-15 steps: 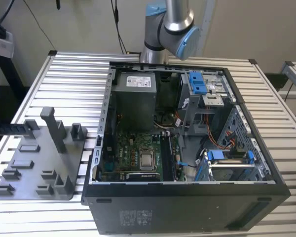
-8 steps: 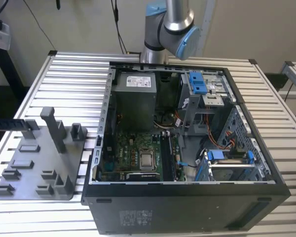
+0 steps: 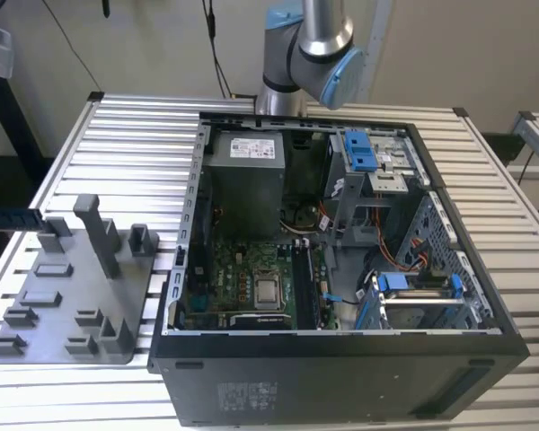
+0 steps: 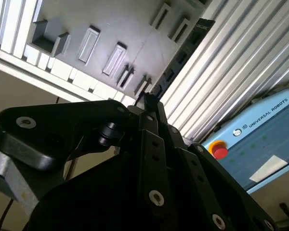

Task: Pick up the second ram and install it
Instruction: 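Pick up the second ram and move it above second insertion slot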

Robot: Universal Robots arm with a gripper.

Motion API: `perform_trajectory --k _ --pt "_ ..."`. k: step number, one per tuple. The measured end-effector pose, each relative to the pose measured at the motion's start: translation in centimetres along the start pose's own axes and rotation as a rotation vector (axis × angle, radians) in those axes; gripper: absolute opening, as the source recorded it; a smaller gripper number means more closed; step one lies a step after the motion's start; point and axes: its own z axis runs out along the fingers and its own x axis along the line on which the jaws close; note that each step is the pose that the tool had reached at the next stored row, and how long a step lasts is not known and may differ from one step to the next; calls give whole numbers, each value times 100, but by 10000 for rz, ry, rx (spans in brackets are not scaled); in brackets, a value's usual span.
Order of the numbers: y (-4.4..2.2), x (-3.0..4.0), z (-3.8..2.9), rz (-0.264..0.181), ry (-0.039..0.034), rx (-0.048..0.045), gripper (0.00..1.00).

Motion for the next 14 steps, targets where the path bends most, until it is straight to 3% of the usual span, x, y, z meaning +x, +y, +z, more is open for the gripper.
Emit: perform_trajectory --k 14 --pt "2 7 -205 3 0 -1 14"
